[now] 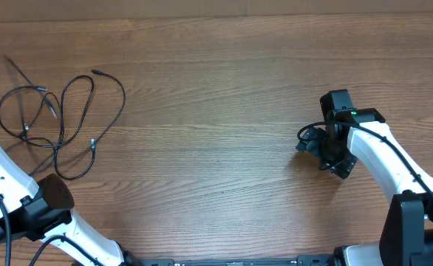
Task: Untangle cables
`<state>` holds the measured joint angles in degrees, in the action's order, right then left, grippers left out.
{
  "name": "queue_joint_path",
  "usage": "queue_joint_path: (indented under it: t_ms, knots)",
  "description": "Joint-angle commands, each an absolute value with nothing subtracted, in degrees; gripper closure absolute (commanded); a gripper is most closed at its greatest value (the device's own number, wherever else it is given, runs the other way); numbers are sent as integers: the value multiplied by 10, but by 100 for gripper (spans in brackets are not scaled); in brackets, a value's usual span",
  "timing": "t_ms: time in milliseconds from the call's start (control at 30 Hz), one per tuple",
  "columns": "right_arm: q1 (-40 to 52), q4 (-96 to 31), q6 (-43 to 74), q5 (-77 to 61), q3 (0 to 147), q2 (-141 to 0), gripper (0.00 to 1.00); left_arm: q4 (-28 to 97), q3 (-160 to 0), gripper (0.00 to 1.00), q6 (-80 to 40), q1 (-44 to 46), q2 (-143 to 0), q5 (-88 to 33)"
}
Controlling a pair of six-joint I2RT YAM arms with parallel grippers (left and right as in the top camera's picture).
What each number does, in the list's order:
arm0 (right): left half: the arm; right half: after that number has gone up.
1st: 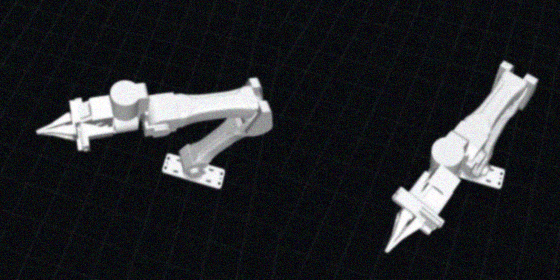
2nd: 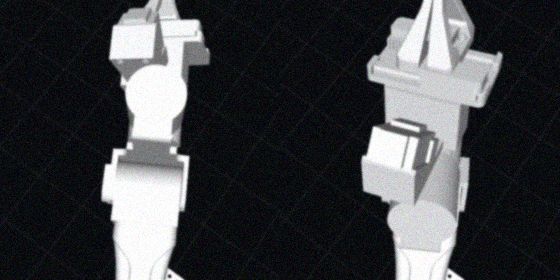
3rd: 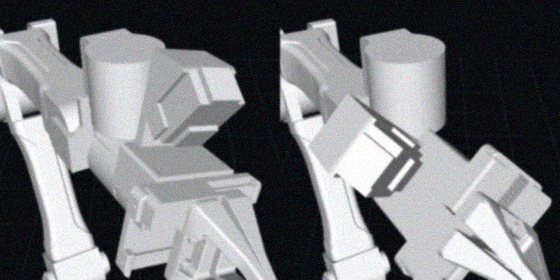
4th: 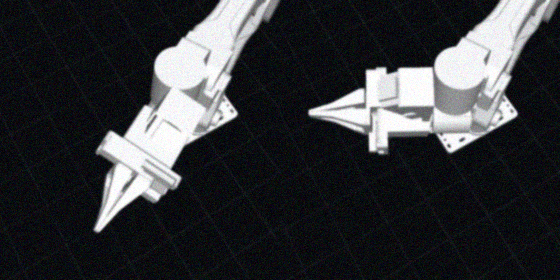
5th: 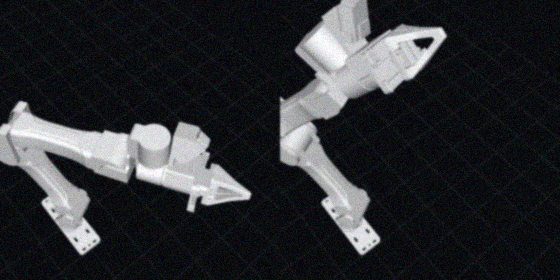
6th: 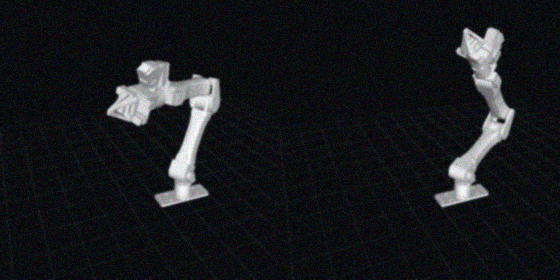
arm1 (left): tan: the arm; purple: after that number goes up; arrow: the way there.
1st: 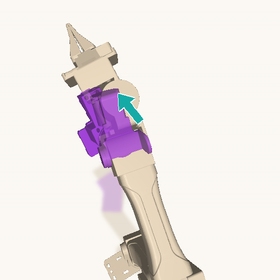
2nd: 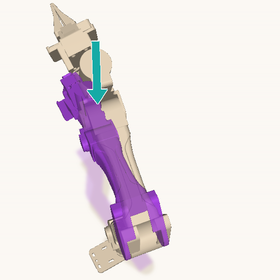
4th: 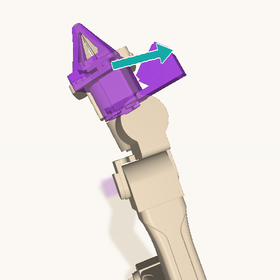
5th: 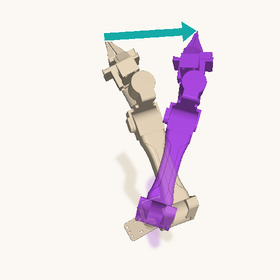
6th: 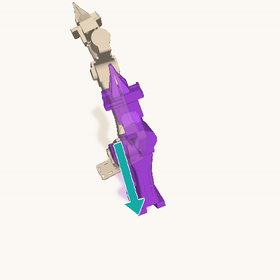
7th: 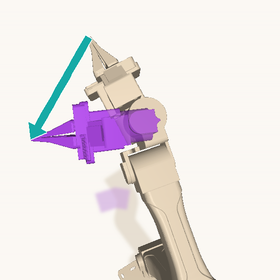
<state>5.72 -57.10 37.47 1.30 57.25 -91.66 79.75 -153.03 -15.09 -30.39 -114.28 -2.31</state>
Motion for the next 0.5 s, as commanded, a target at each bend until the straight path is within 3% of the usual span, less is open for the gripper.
queue_joint_path:
  t_ms: [0,133,300,467]
  knots:
    - [57,-571,375,12,573,-905,7,797,-1529,86,-159,-302,-1146,-21]
    - [57,-571,375,12,573,-905,7,800,-1528,72,-159,-302,-1147,-26]
    - [57,-571,375,12,573,-905,7,814,-1526,65,-159,-289,-1147,-61]
    - [57,-571,375,12,573,-905,7,830,-1501,48,-130,-237,-1148,-60]
